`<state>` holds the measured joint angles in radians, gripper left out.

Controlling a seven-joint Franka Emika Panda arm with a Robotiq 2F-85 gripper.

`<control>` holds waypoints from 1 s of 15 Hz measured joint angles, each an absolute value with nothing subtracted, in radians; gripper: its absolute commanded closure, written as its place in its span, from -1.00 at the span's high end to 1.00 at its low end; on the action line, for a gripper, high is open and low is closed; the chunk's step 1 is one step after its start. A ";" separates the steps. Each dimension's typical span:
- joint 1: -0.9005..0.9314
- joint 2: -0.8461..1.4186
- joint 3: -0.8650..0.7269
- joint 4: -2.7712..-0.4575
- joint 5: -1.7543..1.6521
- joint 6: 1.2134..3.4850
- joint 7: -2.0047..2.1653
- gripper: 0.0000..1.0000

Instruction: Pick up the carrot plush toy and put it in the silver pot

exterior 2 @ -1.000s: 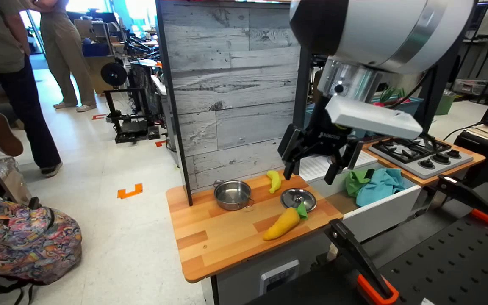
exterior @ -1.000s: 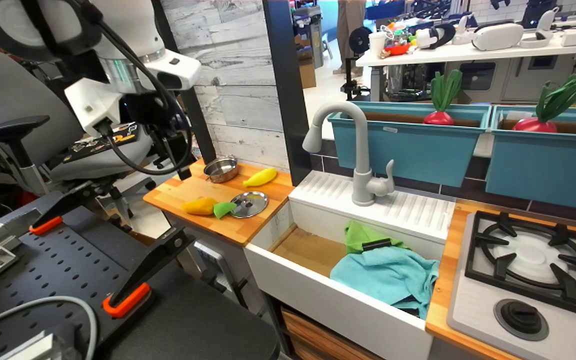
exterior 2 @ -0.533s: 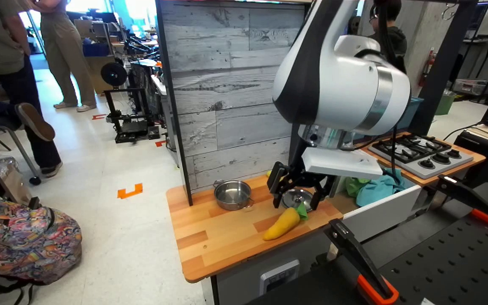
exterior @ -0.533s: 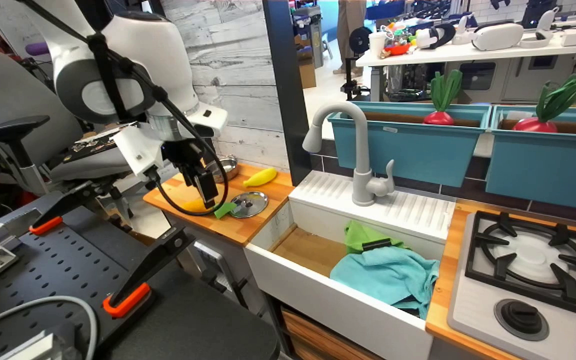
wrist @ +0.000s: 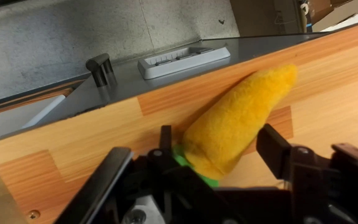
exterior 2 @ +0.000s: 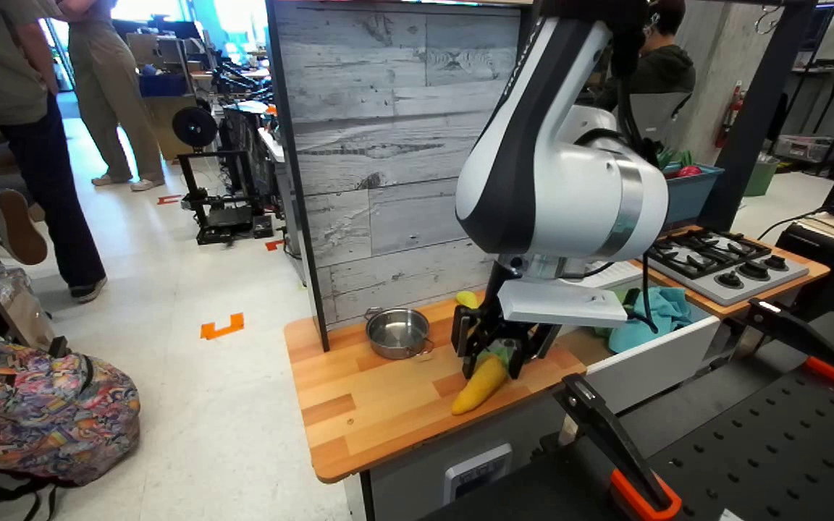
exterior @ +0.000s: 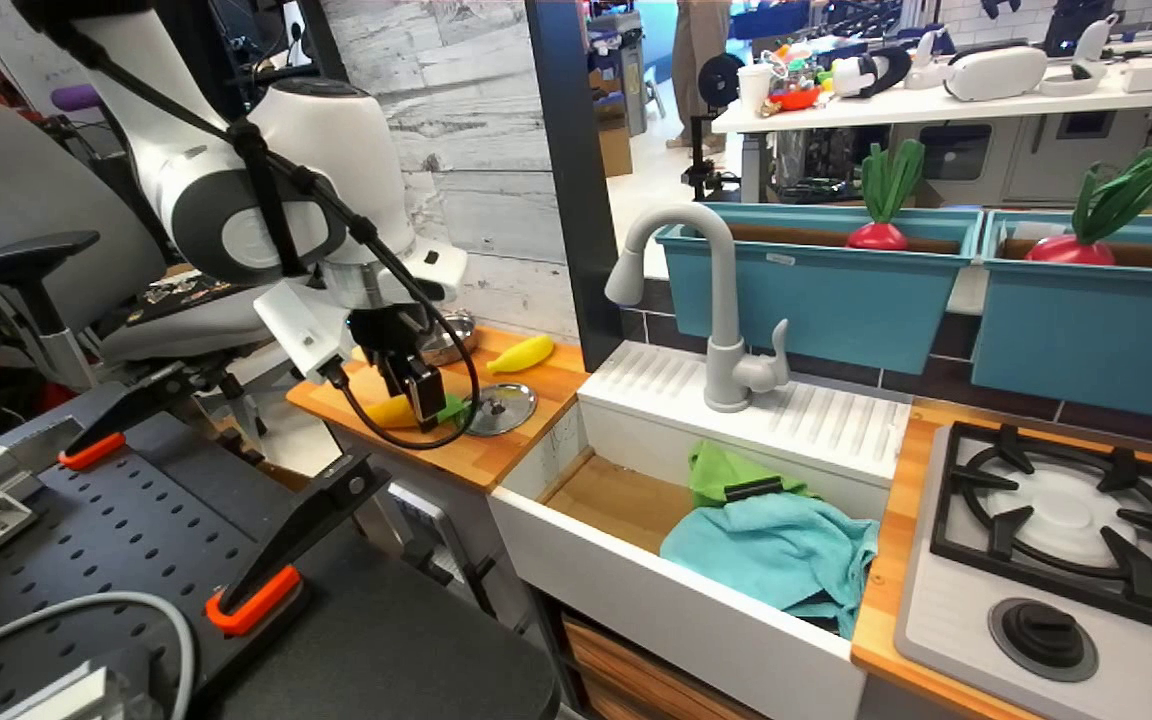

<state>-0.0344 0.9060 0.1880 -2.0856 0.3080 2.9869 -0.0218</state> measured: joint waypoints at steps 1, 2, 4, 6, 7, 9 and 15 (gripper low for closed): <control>-0.034 0.909 0.188 -2.082 0.300 2.986 -0.017 -0.29; -0.034 0.910 0.188 -2.081 0.297 2.986 -0.016 -0.47; -0.034 0.910 0.191 -2.081 0.296 2.986 -0.017 -0.76; -0.035 0.906 0.199 -2.087 0.296 2.986 -0.017 -1.00; -0.036 0.898 0.205 -2.094 0.296 2.986 -0.017 -0.94; -0.041 0.873 0.224 -2.116 0.296 2.985 -0.017 -0.97; -0.089 0.736 0.311 -2.163 0.296 2.985 -0.017 -0.93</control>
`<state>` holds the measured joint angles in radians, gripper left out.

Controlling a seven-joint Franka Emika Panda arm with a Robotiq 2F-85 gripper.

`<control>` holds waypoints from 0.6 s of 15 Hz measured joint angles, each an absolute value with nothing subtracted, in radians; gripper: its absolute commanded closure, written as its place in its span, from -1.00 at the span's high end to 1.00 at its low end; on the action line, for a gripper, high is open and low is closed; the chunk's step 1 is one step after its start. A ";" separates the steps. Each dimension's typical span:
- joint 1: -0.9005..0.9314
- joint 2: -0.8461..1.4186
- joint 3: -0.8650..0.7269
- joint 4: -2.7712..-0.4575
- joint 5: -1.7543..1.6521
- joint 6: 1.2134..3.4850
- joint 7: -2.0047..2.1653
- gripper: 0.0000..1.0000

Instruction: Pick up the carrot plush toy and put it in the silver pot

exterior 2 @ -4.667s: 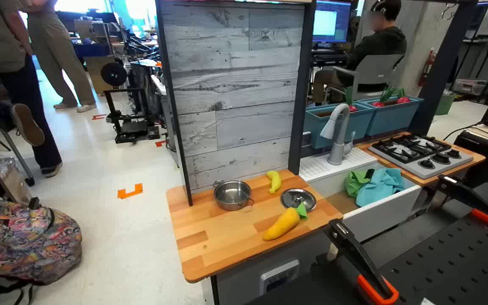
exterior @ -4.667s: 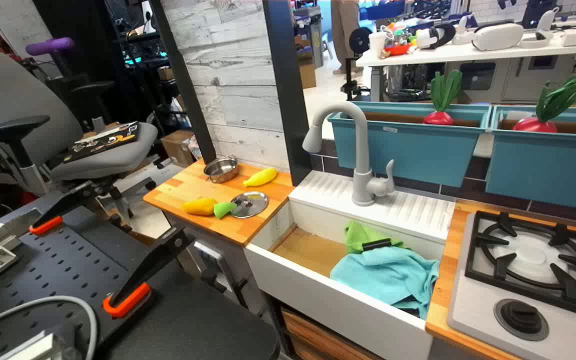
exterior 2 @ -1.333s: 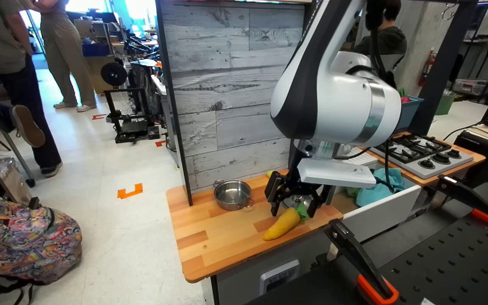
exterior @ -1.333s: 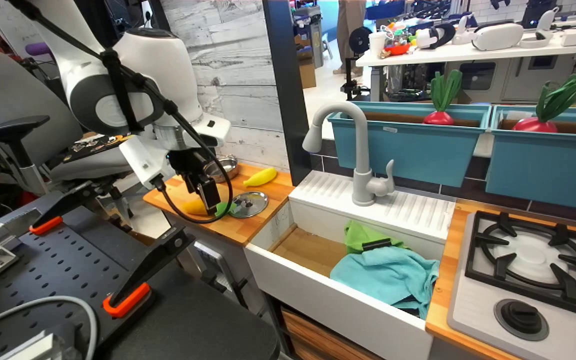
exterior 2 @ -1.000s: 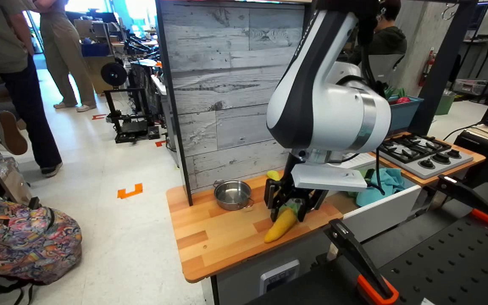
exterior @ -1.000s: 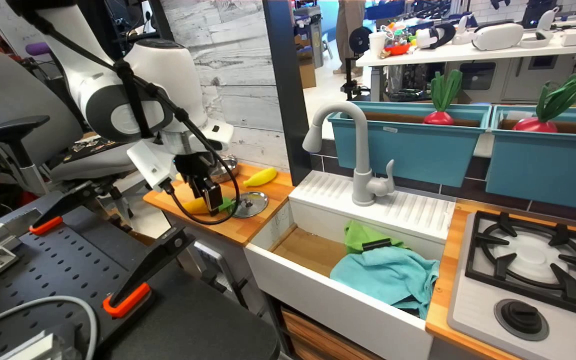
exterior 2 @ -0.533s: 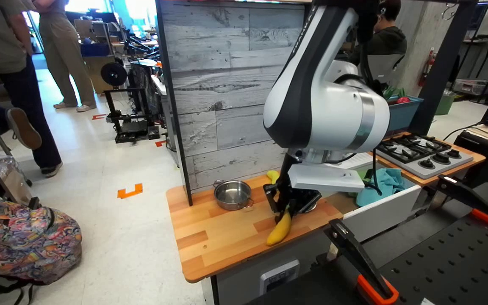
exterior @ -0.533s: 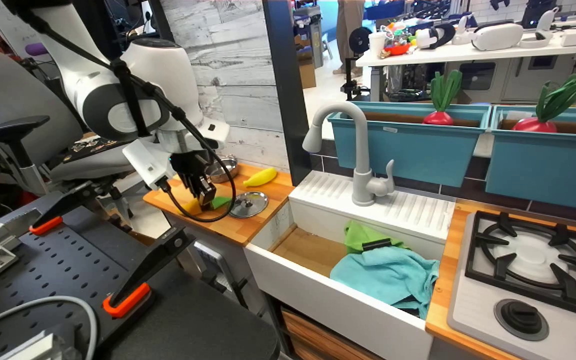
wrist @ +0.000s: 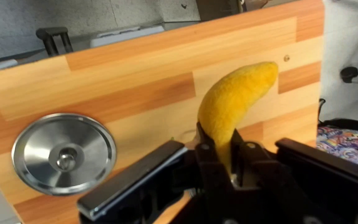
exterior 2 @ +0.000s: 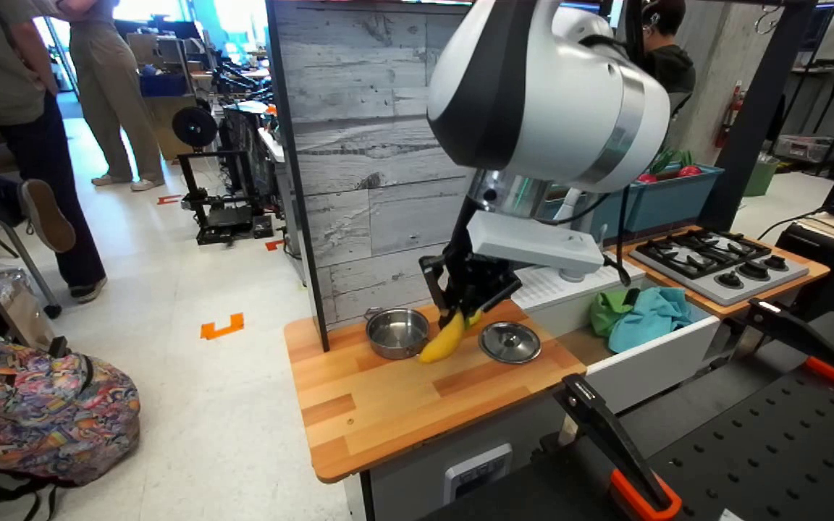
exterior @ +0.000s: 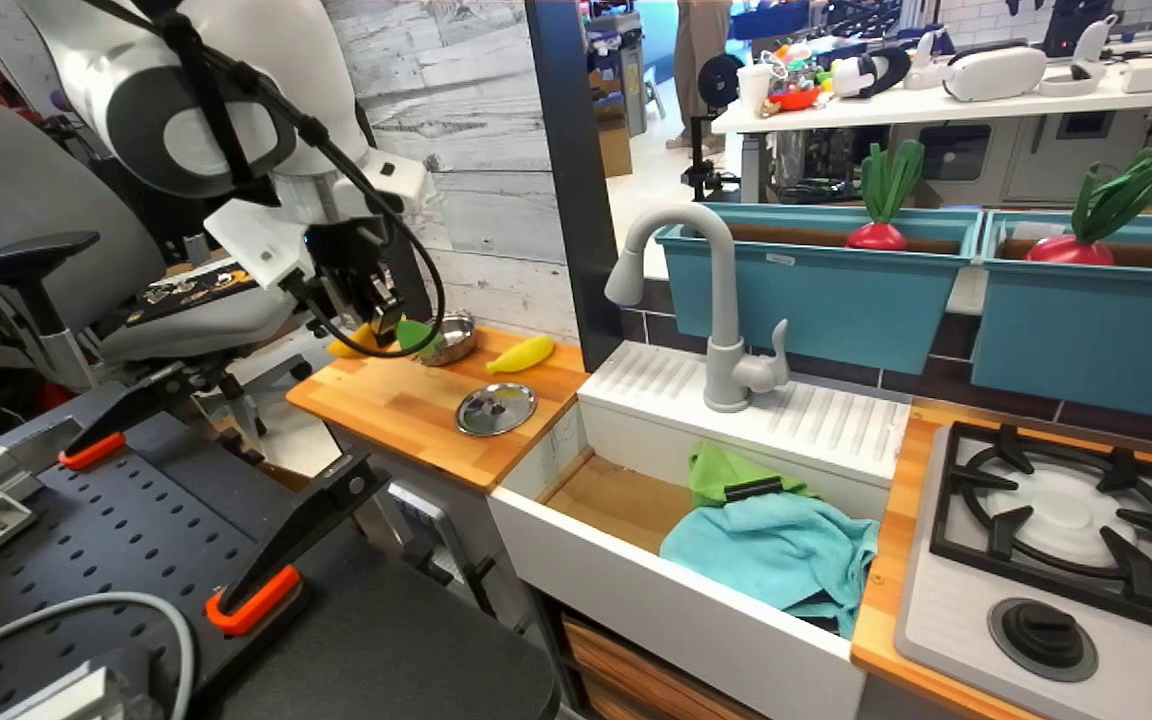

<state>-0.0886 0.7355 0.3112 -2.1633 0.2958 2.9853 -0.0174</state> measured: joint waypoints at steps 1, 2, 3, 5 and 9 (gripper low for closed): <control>-0.096 0.716 0.324 -2.162 0.296 2.985 -0.017 -0.93; -0.100 0.702 0.334 -2.160 0.297 2.985 -0.017 -0.93; -0.102 0.691 0.341 -2.155 0.297 2.985 -0.017 -0.93; -0.102 0.684 0.349 -2.140 0.297 2.985 -0.017 -0.93; -0.102 0.692 0.350 -2.109 0.297 2.985 -0.017 -0.93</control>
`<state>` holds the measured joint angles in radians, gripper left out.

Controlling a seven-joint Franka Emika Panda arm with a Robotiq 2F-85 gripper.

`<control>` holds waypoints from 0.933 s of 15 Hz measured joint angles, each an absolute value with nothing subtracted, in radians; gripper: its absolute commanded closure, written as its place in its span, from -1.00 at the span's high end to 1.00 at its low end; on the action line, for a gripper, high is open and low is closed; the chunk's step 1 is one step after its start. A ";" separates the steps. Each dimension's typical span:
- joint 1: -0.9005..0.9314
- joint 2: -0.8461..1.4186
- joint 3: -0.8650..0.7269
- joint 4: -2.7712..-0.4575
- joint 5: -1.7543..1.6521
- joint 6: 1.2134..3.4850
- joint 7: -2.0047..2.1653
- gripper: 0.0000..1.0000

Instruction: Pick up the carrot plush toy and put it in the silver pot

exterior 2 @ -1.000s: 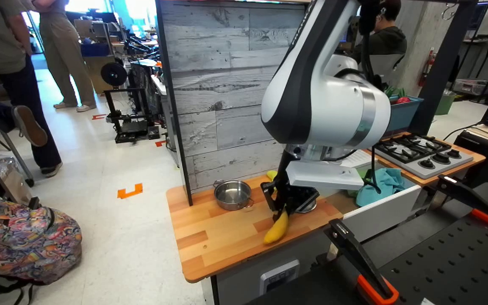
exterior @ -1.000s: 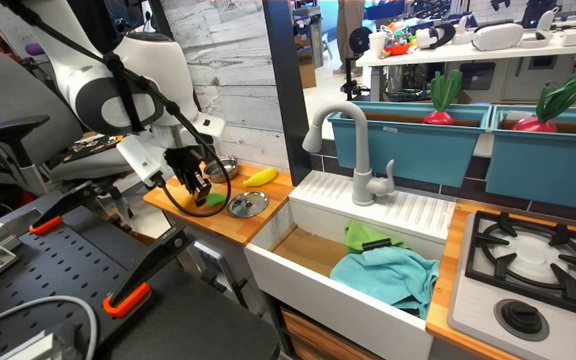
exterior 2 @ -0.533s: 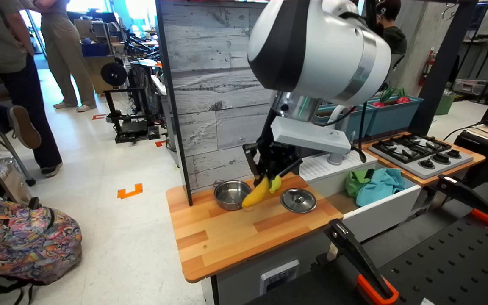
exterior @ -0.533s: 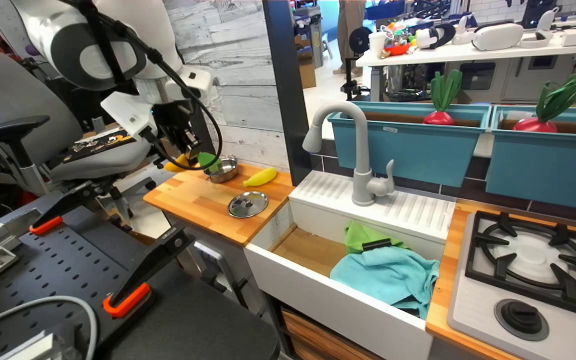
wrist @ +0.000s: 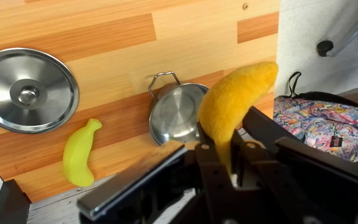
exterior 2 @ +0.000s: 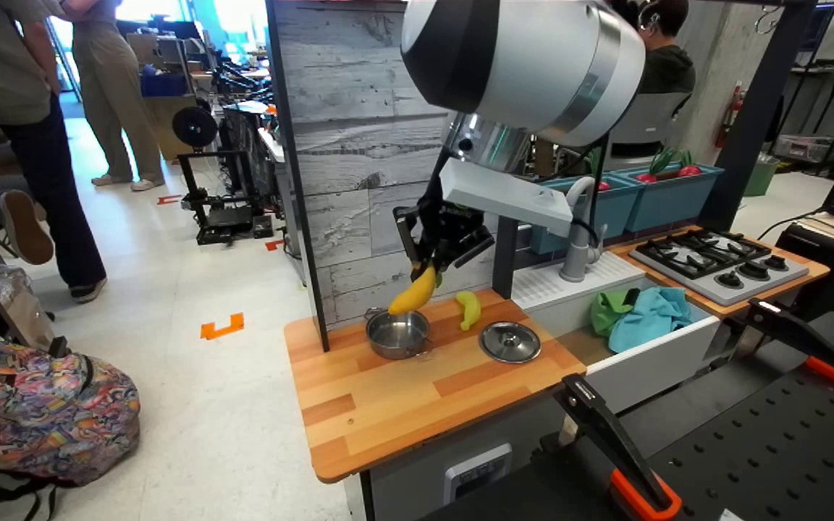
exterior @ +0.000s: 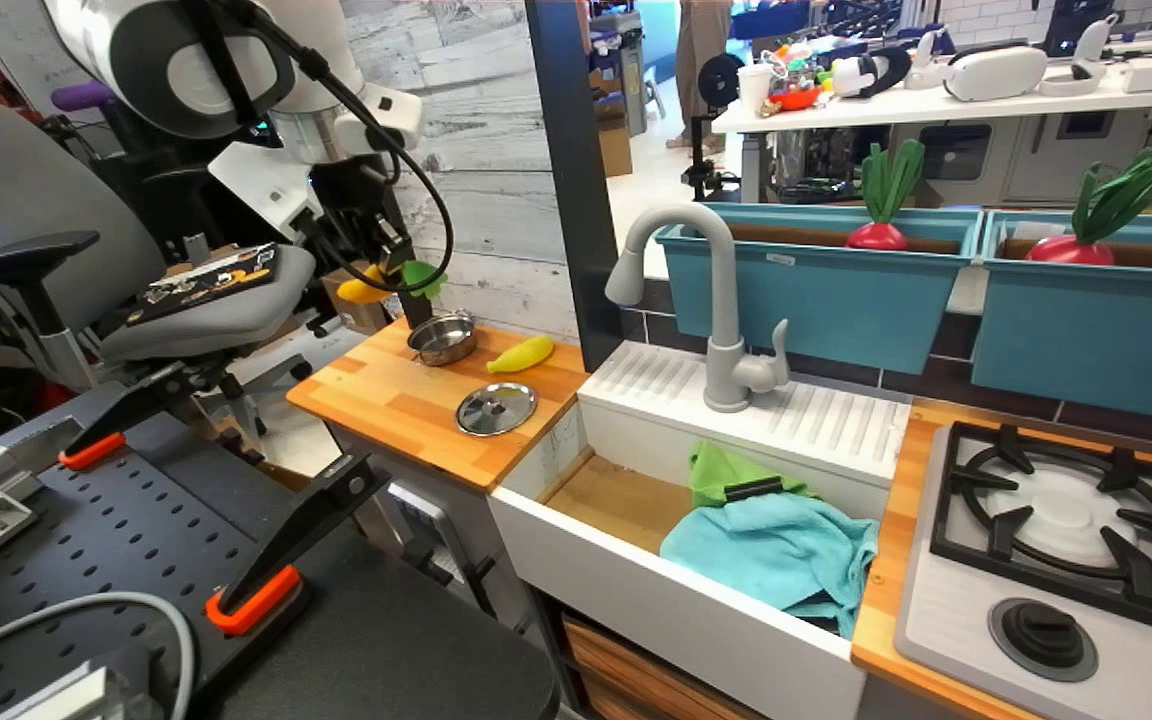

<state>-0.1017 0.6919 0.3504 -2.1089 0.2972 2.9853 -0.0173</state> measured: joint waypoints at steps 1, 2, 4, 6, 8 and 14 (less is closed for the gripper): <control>-0.101 0.697 0.348 -2.099 0.297 2.985 -0.016 -0.93; -0.100 0.705 0.343 -2.087 0.297 2.985 -0.016 -0.93; -0.096 0.729 0.333 -2.059 0.297 2.985 -0.015 -0.93; -0.093 0.762 0.323 -2.028 0.297 2.985 -0.015 -0.93; -0.086 0.801 0.311 -1.996 0.297 2.985 -0.015 -0.93; -0.041 0.904 0.268 -1.903 0.296 2.983 0.000 -0.93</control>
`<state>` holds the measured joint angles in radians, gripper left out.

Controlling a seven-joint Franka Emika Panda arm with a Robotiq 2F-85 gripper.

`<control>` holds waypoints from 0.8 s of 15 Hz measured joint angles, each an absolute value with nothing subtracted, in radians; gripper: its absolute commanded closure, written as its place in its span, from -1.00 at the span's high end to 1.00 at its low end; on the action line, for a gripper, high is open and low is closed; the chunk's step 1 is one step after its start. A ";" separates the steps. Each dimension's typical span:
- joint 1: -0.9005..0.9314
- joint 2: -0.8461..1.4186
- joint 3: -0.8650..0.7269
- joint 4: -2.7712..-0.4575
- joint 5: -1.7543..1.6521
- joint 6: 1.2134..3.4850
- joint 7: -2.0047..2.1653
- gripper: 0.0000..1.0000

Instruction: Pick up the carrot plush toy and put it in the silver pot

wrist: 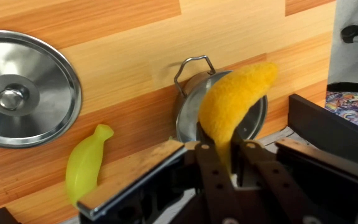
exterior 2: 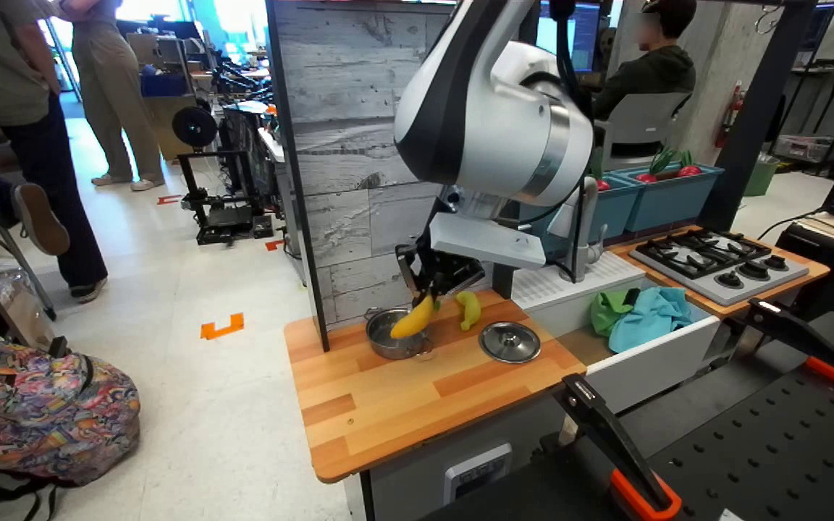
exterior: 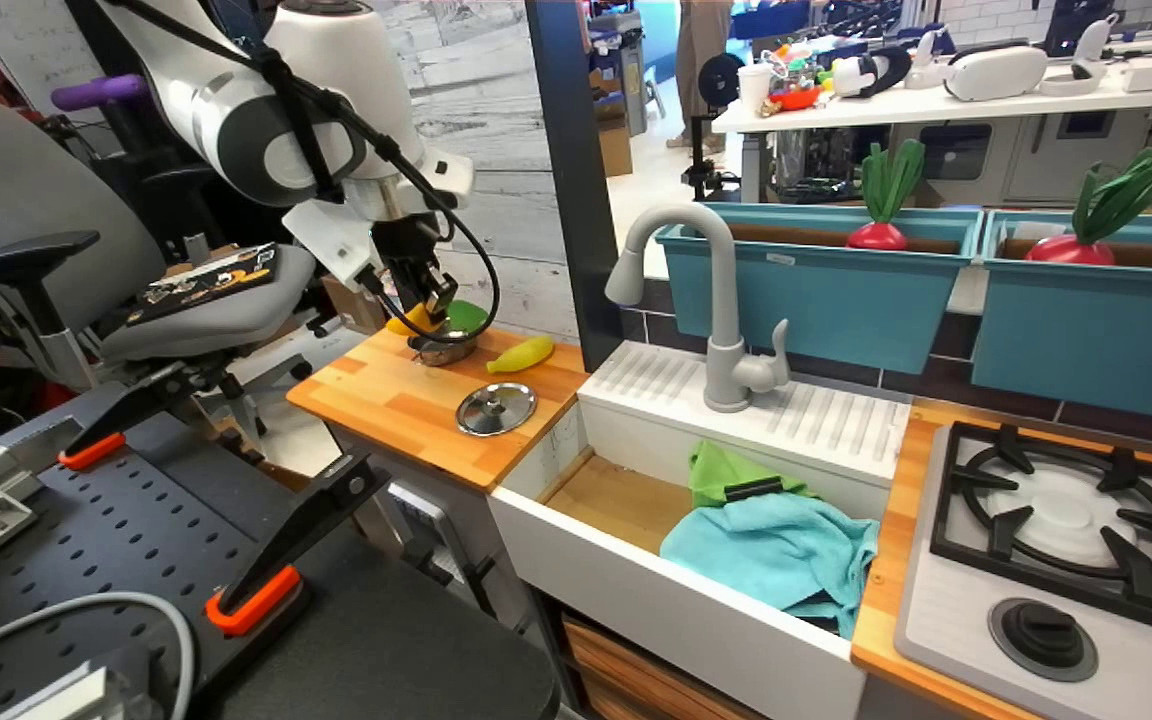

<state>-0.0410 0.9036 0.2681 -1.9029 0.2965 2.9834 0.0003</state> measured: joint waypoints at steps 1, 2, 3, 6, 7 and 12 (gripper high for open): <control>-0.032 0.917 0.262 -1.886 0.296 2.983 0.006 -0.93; -0.023 0.931 0.257 -1.869 0.296 2.983 0.011 -0.93; -0.015 0.943 0.253 -1.852 0.296 2.982 0.017 -0.93; 0.011 0.972 0.238 -1.806 0.296 2.980 0.037 -0.93; 0.018 0.981 0.234 -1.793 0.296 2.979 0.044 -0.93; 0.043 1.012 0.208 -1.744 0.296 2.955 0.071 0.20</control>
<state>0.0431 1.0123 0.2084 -1.7438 0.2964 2.9555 0.0711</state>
